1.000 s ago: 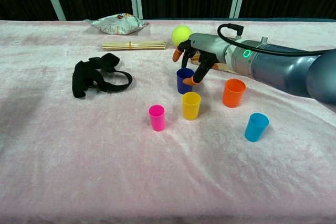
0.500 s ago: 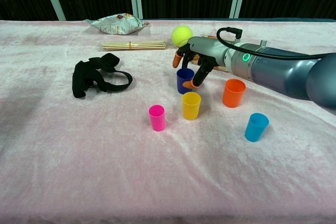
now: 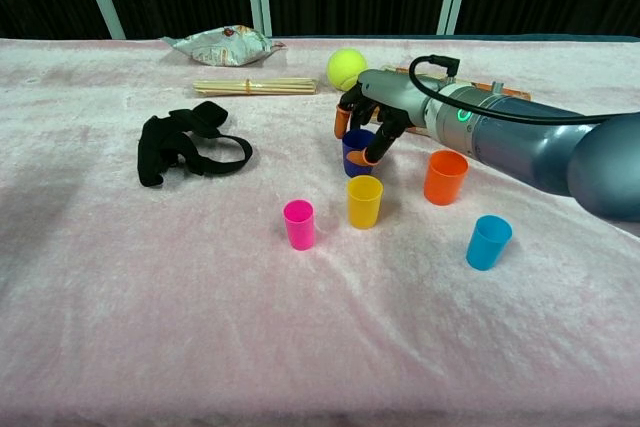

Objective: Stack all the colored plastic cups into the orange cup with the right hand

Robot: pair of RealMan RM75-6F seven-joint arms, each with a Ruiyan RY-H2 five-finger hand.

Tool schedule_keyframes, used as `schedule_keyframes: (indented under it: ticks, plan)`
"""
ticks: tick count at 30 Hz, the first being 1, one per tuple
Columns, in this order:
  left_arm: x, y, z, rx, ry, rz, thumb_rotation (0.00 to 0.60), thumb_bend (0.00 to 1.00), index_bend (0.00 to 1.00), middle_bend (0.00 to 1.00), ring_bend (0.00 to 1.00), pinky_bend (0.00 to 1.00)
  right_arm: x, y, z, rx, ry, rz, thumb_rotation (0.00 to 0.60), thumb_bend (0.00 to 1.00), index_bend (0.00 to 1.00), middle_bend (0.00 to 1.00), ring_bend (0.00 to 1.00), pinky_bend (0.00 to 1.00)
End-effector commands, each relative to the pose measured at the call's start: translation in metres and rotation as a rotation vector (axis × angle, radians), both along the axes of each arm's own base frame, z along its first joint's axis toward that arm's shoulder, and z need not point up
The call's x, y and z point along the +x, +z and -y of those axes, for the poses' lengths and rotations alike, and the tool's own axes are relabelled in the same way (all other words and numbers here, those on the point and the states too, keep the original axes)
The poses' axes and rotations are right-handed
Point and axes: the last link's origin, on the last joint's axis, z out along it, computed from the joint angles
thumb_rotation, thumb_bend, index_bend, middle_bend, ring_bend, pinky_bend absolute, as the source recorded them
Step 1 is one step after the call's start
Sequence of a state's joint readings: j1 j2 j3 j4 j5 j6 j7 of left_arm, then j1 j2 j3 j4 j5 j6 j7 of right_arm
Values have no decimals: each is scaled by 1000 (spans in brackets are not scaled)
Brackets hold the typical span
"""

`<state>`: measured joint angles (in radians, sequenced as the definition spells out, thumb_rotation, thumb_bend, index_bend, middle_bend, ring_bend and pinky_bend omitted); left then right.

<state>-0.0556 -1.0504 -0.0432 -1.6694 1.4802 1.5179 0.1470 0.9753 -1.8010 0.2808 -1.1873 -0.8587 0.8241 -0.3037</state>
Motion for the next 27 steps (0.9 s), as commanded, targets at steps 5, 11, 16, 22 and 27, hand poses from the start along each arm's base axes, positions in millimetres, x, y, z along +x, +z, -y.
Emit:
schedule_keyframes:
  ticks: [5,11,16,22,27]
  plan:
    - [0,0,0,-2,1,-2,600,703,72,12,0,32,7,21,1,-25,26,29,600,330,455,479,251,208]
    - [0,0,0,1,2,2,600,702,72,12,0,32,7,48,0,-30,53,4,600,332,470,479,251,208]
    - [0,1,0,3,2,7,600,703,72,12,0,32,-3,77,-11,-16,55,-41,600,332,474,479,251,208]
    - [0,1,0,4,3,6,600,703,72,12,0,32,-17,99,-32,-6,52,-81,600,331,474,479,251,209]
    - [0,1,0,5,2,5,600,703,72,12,0,32,-17,100,-40,15,55,-71,600,331,474,479,251,208]
